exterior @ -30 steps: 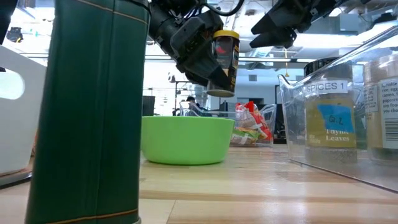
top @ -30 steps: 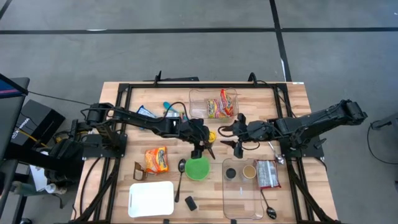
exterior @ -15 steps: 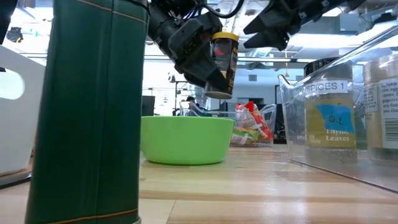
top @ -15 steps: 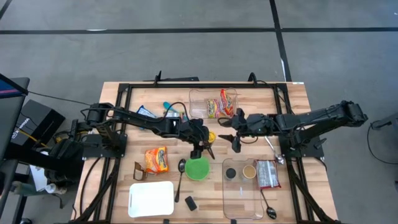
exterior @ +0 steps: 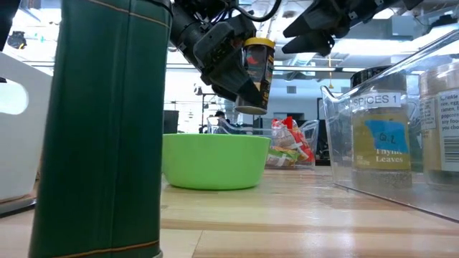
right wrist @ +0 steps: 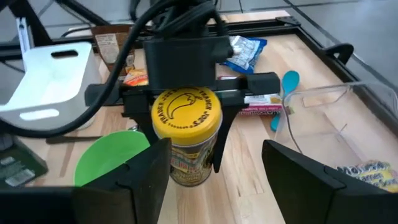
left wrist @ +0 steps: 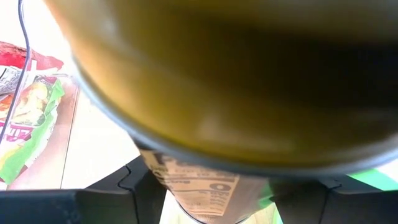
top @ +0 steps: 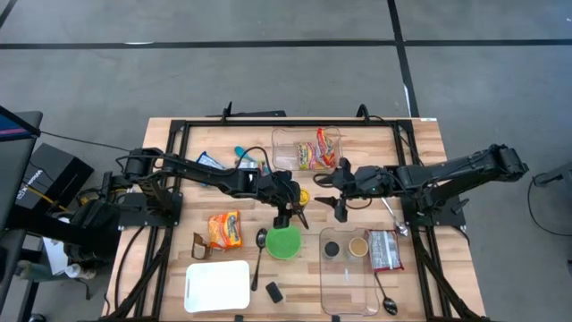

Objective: Pick & Place Food Item
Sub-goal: Put the black seasoning into the bottom transparent bin

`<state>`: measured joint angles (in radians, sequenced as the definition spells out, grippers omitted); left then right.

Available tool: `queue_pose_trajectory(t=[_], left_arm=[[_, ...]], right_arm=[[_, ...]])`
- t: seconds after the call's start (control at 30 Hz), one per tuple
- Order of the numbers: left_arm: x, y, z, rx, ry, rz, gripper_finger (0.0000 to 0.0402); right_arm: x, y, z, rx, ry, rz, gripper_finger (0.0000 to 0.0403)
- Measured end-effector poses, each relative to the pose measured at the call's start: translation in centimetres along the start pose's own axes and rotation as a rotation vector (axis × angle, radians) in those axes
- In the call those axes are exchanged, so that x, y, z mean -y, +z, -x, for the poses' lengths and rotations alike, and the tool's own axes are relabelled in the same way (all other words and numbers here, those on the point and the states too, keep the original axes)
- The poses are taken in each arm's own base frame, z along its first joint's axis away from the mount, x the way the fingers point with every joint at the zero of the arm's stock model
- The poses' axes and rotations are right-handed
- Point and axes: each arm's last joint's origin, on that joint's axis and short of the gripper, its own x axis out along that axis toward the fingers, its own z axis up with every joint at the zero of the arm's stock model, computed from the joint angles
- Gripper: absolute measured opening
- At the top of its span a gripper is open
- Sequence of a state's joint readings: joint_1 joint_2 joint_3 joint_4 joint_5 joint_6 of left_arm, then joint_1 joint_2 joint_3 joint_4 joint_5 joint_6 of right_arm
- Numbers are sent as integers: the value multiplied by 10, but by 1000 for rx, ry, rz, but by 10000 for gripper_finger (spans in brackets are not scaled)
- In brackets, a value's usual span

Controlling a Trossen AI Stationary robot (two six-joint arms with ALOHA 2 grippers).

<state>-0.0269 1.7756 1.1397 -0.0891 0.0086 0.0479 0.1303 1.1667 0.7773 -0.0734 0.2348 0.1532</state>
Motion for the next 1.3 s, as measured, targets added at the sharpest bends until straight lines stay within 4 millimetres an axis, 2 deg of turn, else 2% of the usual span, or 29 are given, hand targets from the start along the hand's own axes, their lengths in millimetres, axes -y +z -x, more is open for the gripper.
queue_pose_trajectory(t=[1.0, 1.3], left_arm=[[0, 0, 0, -1, 0, 0, 228], [0, 0, 0, -3, -1, 0, 229]], right_arm=[[0, 1, 0, 10, 3, -49, 247], [-3, 0, 0, 7, 11, 39, 319]])
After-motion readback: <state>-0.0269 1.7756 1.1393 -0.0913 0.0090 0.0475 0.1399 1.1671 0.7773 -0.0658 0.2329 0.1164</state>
